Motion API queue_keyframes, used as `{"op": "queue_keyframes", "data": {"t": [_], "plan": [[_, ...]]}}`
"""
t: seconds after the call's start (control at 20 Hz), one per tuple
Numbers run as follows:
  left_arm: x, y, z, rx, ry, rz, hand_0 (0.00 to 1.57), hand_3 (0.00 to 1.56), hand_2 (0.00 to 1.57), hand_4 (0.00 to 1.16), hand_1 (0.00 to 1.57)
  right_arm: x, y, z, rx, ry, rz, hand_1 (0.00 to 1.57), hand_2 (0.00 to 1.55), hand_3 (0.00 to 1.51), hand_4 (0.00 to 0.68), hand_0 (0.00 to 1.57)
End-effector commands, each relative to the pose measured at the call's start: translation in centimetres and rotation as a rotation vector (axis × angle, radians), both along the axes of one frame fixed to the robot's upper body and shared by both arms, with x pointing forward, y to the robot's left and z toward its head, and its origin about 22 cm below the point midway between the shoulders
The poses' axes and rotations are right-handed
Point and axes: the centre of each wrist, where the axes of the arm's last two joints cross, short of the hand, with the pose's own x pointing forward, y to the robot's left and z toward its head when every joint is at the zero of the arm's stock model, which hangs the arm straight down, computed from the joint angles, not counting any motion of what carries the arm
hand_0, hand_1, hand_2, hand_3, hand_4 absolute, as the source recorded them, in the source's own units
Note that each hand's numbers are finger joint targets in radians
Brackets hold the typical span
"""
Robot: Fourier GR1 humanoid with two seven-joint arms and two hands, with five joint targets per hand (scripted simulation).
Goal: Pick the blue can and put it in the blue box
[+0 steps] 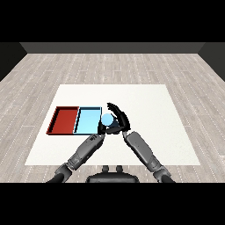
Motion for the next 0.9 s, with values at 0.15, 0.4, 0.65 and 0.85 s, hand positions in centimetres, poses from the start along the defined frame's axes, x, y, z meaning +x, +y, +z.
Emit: {"op": "queue_keyframes", "data": {"t": [0.15, 0.4, 0.65, 0.85], "plan": [[1.0, 0.7, -0.2, 0.053, -0.066, 0.048, 1.57, 1.48, 1.57, 1.14, 1.57, 0.7, -2.9, 0.0, 0.045, -0.029, -0.043, 0.0, 0.0, 0.0, 0.0, 0.0], [0.3, 1.0, -0.5, 0.078, -0.072, 0.081, 1.57, 1.48, 1.57, 1.15, 1.57, 0.2, -6.3, 1.8, 0.127, -0.047, -0.005, 0.0, 0.0, 0.0, 0.0, 0.0], [2.1, 6.0, 0.3, 0.133, -0.066, 0.149, 1.57, 1.47, 1.57, 1.13, 1.57, -3.2, -9.2, 1.5, 0.118, -0.112, -0.038, 0.0, 0.0, 0.0, 0.0, 0.0], [4.7, 9.0, 0.4, 0.188, -0.029, 0.238, 1.57, 1.48, 1.56, 1.15, 1.57, -3.9, -13.9, 3.3, 0.15, -0.147, -0.114, 0.0, 0.0, 0.0, 0.0, 0.0]]}}
